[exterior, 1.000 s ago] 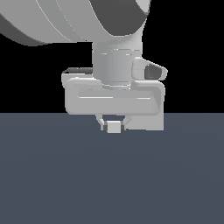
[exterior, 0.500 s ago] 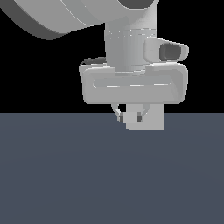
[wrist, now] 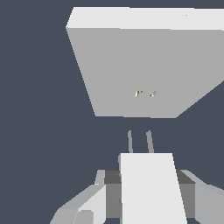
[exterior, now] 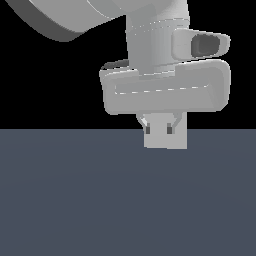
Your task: Plug the charger into the wall socket.
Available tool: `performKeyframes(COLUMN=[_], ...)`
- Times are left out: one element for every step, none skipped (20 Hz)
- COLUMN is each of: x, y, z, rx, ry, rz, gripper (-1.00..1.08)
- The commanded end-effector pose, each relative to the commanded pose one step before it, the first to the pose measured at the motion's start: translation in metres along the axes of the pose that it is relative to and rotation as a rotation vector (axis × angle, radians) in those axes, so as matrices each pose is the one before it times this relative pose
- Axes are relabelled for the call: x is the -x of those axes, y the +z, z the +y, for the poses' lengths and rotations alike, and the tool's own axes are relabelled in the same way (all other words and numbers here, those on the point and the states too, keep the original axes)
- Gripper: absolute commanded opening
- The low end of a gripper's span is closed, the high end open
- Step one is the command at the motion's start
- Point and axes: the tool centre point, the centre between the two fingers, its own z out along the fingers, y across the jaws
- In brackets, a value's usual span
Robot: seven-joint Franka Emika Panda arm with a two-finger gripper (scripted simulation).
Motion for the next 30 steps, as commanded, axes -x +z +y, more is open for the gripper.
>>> performKeyframes(x=[-0.00006,0.00004,0.00004,0.00005,0.00006,0.00008,0.0001,0.00009,0.00012,-0.00001,0.0,0.0,0.0,0.00019,-0.00021,-0.00063,-0.00104,-0.00141,-0.00185,-0.0022,-0.00263,-0.00301,-0.00339,-0.00373,-0.00412,-0.00402,-0.0036,-0.00318,-0.00277,-0.00237], y=[-0.00144,-0.00037,-0.0003,-0.00023,-0.00016,-0.0001,-0.00006,-0.00015,0.00032,0.00002,0.0,0.0,0.0,0.00013,0.00009,0.00028,0.00046,0.00061,0.00085,0.00099,0.00125,0.00144,0.00163,0.00175,0.00199,0.00194,0.00174,0.00154,0.00134,0.00115], z=[0.0031,0.00081,0.0007,0.00058,0.00048,0.00031,0.00013,-0.00007,0.00021,0.00018,0.0,0.0,0.0,-0.00026,0.00003,0.0001,0.00014,-0.0001,0.00015,-0.00011,0.00011,0.00008,0.00006,-0.00019,0.00004,0.00003,0.00002,0.00001,0.0,-0.00002], rx=[0.00869,0.00243,0.00208,0.00173,0.0014,0.001,0.00058,0.0,0.00038,0.0,0.0,0.0,0.0,-0.00011,0.0,0.0,0.0,0.00036,0.0,0.00037,0.0,0.0,0.0,0.00039,0.0,0.0,0.0,0.0,0.0,0.0], ry=[0.01597,0.00422,0.00357,0.00289,0.00226,0.0015,0.00075,0.0,-0.00012,0.0,0.0,0.0,0.0,-0.00059,0.0,0.0,0.0,-0.00056,0.0,-0.00055,0.0,0.0,0.0,-0.00053,0.0,0.0,0.0,0.0,0.0,0.0], rz=[-0.00085,-0.00035,-0.00033,-0.00031,-0.00031,-0.00029,-0.00025,0.0,-0.00056,0.0,0.0,0.0,0.0,-0.00035,0.0,0.0,0.0,0.00018,0.0,0.00019,0.0,0.0,0.0,0.0002,0.0,0.0,0.0,0.0,0.0,0.0], gripper=[-1.0,-1.0,-1.0,-1.0,-1.0,-1.0,-1.0,-1.0,-1.0,-1.0,-1.0,-1.0,-1.0,-1.0,-1.0,-1.0,-1.0,-1.0,-1.0,-1.0,-1.0,-1.0,-1.0,-1.0,-1.0,-1.0,-1.0,-1.0,-1.0,-1.0])
